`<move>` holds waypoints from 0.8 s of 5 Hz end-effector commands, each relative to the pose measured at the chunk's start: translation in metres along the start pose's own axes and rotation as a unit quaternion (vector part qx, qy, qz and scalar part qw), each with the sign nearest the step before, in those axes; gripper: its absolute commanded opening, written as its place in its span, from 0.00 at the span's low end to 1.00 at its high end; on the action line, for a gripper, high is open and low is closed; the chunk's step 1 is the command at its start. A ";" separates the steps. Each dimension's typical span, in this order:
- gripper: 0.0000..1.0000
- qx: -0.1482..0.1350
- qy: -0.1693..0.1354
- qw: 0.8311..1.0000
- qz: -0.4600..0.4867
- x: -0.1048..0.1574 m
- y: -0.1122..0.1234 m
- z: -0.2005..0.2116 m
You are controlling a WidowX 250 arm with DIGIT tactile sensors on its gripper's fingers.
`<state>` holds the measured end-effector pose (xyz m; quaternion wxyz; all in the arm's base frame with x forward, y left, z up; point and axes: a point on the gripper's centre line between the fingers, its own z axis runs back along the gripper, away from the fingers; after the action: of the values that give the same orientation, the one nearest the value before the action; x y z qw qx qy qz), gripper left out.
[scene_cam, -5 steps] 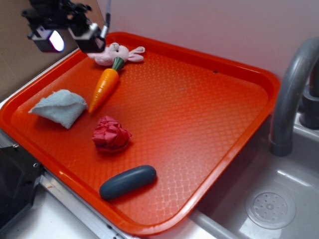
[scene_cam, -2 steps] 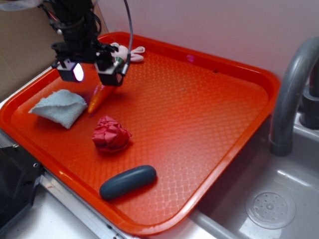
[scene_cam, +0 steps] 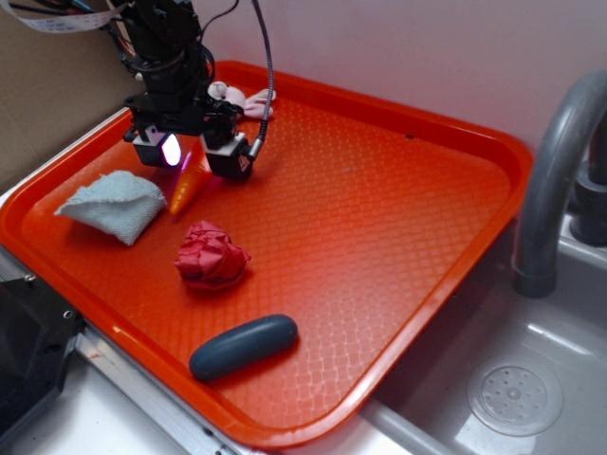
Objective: Grab the carrot.
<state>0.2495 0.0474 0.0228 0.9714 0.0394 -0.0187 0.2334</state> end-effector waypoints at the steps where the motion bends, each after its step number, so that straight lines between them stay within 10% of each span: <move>1: 0.00 -0.010 -0.028 0.999 -0.011 0.002 0.003 0.006; 4: 0.00 -0.011 -0.043 0.990 -0.137 -0.013 -0.029 0.127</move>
<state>0.2436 0.0021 0.1305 0.9941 0.0459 -0.0241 0.0948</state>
